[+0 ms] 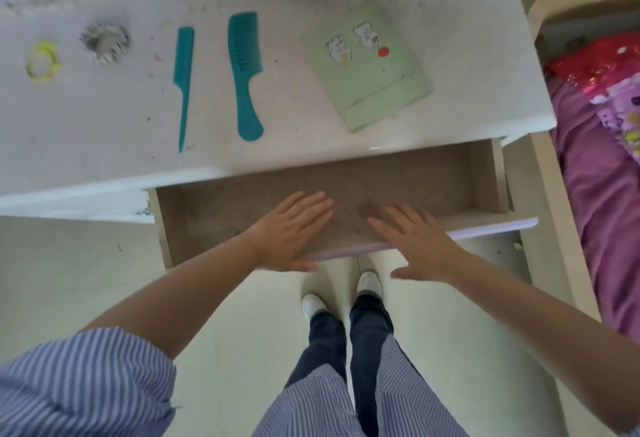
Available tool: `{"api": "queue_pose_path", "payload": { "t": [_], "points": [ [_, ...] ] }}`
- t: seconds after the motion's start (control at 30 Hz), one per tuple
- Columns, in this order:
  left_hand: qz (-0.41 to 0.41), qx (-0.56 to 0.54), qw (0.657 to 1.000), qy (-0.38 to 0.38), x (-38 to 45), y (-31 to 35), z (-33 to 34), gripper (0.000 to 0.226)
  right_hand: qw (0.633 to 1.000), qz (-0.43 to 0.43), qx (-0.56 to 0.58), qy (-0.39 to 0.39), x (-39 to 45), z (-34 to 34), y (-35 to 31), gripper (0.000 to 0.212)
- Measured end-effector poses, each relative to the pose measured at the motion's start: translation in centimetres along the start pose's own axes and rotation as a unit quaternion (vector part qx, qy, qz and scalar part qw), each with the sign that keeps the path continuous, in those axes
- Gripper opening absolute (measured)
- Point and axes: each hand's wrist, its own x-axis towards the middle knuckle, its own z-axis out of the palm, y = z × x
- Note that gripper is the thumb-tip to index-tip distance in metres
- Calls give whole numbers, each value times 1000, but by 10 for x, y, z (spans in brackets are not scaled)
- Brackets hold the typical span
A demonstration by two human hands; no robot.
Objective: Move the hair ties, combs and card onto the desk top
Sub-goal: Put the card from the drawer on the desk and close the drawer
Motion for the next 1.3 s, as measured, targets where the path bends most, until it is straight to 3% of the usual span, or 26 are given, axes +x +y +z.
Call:
{"api": "queue_pose_path", "payload": {
  "t": [0.07,0.17,0.23,0.33,0.47,0.57,0.67,0.77,0.9,1.0,1.1,1.3],
  "points": [
    [22,4,996,-82,-10,13,16,97,998,26,-35,53,-1,0,0,87],
    [-25,10,997,-70,-19,24,20,69,992,11,-72,108,2,-9,7,89],
    [-61,-2,994,-85,-24,24,15,75,985,-12,-108,134,1,-13,8,94],
    [-104,18,994,11,-22,24,19,71,981,-22,-100,164,-1,-15,7,94],
    [-162,17,983,81,-26,16,12,70,967,-13,-78,241,-1,-27,15,95],
    [-172,52,977,118,-25,3,1,78,968,-1,-78,239,4,-48,19,107],
    [-202,109,973,38,-18,-11,-22,83,970,47,-57,232,15,-63,18,113],
    [-216,99,971,-31,-5,-22,-25,90,974,88,-59,198,29,-72,22,118],
    [-239,53,969,-12,2,-30,-29,79,971,101,-77,204,40,-80,26,108],
    [-212,51,975,39,5,-32,-41,76,952,89,-125,266,39,-84,25,102],
    [-201,45,976,77,6,-34,-45,79,951,91,-143,257,38,-86,24,97],
    [-242,-65,968,33,15,-35,-46,89,955,104,-131,245,36,-89,18,97]
  ]
}}
